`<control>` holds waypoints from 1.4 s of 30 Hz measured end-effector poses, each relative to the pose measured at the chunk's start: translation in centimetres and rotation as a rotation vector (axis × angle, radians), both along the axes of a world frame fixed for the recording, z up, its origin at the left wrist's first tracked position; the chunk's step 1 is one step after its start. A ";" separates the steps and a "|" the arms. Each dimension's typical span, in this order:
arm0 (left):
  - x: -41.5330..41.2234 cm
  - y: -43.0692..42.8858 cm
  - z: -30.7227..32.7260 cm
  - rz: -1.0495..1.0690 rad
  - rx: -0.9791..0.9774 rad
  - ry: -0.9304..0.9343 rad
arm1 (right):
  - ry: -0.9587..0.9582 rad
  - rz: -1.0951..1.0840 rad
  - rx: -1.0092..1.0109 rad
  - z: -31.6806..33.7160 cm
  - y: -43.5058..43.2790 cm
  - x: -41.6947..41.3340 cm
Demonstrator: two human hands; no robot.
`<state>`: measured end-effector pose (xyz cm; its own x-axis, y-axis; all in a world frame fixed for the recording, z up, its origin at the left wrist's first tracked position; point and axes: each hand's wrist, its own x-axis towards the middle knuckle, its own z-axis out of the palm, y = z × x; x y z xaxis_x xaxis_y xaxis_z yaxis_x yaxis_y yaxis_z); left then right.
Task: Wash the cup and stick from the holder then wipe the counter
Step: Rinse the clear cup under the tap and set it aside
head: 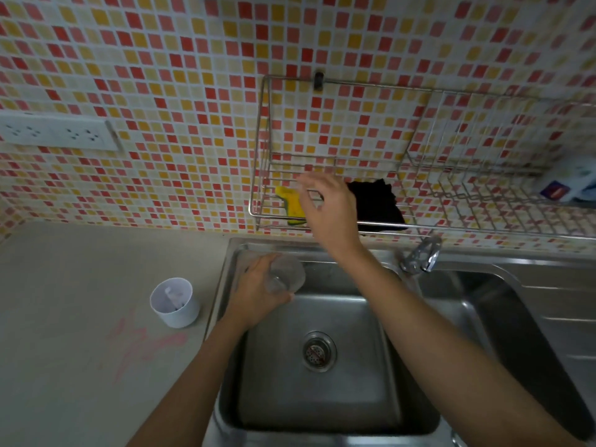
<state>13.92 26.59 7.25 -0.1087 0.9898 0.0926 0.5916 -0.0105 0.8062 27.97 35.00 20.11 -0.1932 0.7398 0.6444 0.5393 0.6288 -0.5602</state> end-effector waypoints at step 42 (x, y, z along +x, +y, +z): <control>24.7 6.1 -6.7 -0.168 -0.301 -0.097 | -0.666 -0.064 -0.732 -21.4 8.1 27.7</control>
<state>38.62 32.72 0.57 0.0643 0.9760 -0.2083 0.5224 0.1449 0.8403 55.62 43.09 -1.34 -0.2956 0.9337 -0.2019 0.9062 0.2071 -0.3688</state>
